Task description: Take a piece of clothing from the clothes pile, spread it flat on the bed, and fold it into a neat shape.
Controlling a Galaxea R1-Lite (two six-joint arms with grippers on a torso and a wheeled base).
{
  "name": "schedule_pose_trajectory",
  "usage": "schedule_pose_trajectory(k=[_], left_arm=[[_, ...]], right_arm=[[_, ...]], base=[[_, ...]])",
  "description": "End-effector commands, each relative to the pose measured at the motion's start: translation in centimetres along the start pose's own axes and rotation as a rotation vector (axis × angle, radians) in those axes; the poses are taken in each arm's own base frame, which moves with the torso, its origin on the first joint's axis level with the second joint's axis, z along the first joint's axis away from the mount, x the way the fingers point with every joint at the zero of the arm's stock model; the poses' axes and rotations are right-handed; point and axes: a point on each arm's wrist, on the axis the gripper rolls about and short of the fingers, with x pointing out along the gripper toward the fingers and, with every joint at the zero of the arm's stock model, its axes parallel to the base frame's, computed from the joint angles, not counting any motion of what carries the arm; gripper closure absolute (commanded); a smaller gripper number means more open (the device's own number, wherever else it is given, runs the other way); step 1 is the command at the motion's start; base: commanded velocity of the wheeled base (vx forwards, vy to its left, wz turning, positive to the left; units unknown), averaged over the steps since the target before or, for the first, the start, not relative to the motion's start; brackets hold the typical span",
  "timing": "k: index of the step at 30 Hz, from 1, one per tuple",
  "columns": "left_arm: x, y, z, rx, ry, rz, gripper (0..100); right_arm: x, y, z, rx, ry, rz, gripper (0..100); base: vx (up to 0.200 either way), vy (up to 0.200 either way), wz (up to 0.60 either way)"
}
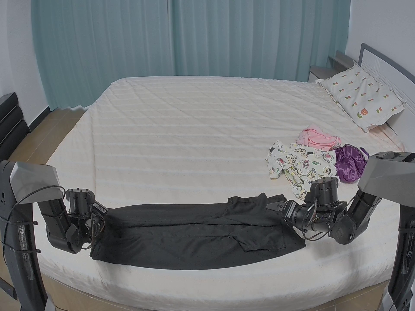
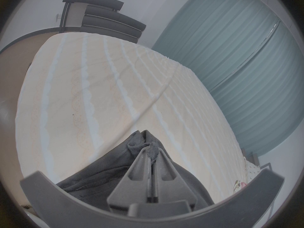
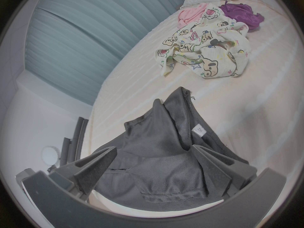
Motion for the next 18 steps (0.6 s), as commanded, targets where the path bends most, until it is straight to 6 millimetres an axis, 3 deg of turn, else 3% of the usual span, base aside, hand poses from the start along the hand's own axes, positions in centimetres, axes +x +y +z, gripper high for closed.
schedule_pose_trajectory(k=[1,6,11,18], left_arm=[[0.0,-0.1,0.4,-0.014,-0.017,-0.020,100],[0.0,-0.2,0.4,-0.021,-0.022,-0.028,100],[0.0,-0.1,0.5,-0.028,-0.023,-0.025,100],[0.0,0.0,0.6,-0.032,-0.025,-0.021,100]], right_arm=[[1.0,2.0,-1.6,-0.018,0.010,-0.028,0],[1.9,2.6,-2.5,0.003,0.020,-0.072,0],[1.4,3.7,-3.3,-0.014,0.019,-0.135,0],[3.7,3.8,-3.7,0.029,0.012,-0.145,0]], base=[[0.000,0.000,0.00],[0.000,0.000,0.00],[0.000,0.000,0.00],[0.000,0.000,0.00]])
